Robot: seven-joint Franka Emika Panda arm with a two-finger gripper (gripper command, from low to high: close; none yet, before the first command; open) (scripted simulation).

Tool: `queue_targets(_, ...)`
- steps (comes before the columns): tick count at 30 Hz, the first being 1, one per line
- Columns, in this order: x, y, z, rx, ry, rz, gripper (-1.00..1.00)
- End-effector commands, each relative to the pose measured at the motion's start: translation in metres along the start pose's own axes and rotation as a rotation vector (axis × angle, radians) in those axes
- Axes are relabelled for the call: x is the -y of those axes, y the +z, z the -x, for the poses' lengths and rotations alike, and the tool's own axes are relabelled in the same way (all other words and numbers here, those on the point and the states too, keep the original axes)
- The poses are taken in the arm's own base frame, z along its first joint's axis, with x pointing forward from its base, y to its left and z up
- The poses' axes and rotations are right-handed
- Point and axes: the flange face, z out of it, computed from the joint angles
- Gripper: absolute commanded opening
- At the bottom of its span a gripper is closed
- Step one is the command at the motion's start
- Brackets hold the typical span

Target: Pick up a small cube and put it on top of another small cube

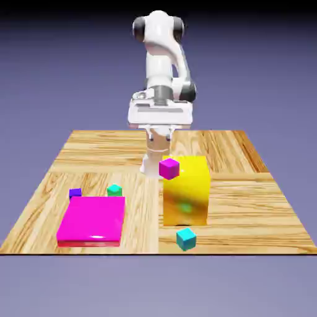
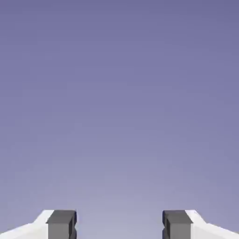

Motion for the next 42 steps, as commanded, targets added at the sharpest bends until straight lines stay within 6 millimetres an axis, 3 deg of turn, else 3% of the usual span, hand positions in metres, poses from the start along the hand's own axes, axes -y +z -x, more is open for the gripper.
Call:
queue_targets(1, 0.005, 0.010, 0.000, 0.031, -0.017, 0.027, 0.00)
queue_targets(11, 0.047, 0.115, 0.016, 0.335, -0.184, 0.294, 0.00)
queue_targets(22, 0.063, 0.231, 0.064, 0.661, -0.347, 0.572, 0.00)
queue_targets(32, 0.050, 0.322, 0.126, 0.948, -0.466, 0.810, 0.00)
queue_targets(34, 0.050, 0.323, 0.127, 0.949, -0.467, 0.811, 0.00)
queue_targets(37, 0.007, 0.351, 0.159, 0.949, -0.466, 0.812, 0.00)
queue_targets(38, 0.002, 0.354, 0.163, 0.949, -0.467, 0.811, 0.00)
queue_targets(39, 0.002, 0.354, 0.163, 0.949, -0.467, 0.811, -1.00)
queue_targets(40, 0.002, 0.354, 0.163, 0.949, -0.467, 0.811, -1.00)
queue_targets(42, 0.031, 0.336, 0.141, 0.949, -0.466, 0.812, -1.00)
